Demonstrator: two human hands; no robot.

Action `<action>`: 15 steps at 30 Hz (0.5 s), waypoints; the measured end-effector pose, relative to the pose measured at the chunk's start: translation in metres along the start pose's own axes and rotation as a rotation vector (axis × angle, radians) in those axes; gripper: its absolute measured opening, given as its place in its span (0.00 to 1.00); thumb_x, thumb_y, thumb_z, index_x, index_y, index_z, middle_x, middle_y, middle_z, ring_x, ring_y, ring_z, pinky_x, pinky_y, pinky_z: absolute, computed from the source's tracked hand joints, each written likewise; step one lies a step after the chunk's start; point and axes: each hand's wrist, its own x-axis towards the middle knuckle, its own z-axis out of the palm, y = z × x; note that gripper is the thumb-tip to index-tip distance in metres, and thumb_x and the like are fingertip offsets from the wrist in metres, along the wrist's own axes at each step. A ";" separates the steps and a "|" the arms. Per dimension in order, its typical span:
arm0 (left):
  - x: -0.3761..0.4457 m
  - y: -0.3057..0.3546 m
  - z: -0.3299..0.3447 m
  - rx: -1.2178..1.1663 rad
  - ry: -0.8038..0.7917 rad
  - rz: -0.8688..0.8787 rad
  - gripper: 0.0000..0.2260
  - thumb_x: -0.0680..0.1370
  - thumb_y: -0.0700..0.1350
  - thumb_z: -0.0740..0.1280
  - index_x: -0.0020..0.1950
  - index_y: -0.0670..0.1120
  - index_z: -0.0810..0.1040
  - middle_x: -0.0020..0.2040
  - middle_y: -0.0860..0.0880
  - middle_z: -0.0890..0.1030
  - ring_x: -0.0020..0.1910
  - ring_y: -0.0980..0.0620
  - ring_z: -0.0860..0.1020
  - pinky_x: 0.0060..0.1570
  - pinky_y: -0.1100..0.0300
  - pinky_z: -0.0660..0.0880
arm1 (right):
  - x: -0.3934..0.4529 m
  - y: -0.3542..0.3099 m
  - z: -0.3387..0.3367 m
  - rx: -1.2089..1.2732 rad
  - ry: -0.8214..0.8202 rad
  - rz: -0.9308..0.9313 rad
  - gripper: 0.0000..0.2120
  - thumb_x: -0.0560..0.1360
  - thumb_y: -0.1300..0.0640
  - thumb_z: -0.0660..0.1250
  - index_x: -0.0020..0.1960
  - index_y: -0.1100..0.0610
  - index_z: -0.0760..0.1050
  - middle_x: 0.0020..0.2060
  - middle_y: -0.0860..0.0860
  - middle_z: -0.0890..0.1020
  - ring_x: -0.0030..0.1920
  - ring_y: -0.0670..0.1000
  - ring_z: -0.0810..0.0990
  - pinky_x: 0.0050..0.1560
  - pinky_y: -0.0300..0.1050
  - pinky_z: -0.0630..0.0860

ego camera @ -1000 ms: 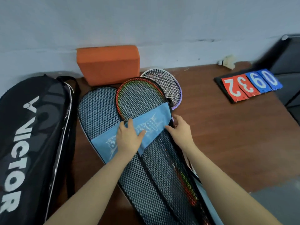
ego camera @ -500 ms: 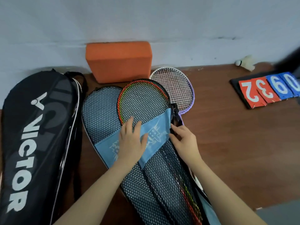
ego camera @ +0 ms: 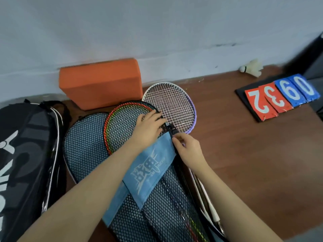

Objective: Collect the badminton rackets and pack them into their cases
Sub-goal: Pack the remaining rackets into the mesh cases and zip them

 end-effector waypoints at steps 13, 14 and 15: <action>0.011 -0.012 -0.003 -0.195 0.165 0.117 0.05 0.76 0.48 0.66 0.49 0.50 0.81 0.53 0.55 0.78 0.62 0.52 0.70 0.57 0.58 0.52 | 0.026 -0.011 0.002 0.043 -0.019 0.067 0.10 0.77 0.53 0.63 0.56 0.51 0.77 0.48 0.45 0.82 0.50 0.49 0.78 0.60 0.57 0.70; 0.008 -0.010 -0.007 -0.214 0.205 0.116 0.05 0.75 0.47 0.67 0.48 0.49 0.81 0.52 0.55 0.78 0.60 0.52 0.71 0.56 0.58 0.52 | 0.024 -0.015 0.000 0.075 -0.017 0.066 0.10 0.77 0.52 0.63 0.57 0.50 0.77 0.49 0.43 0.81 0.50 0.48 0.78 0.61 0.57 0.70; 0.004 -0.009 -0.012 -0.229 0.247 0.120 0.05 0.75 0.47 0.67 0.47 0.49 0.82 0.51 0.54 0.79 0.59 0.51 0.72 0.56 0.58 0.53 | 0.021 -0.020 -0.003 0.117 -0.011 0.055 0.10 0.76 0.51 0.64 0.56 0.49 0.77 0.49 0.41 0.80 0.51 0.47 0.77 0.61 0.57 0.69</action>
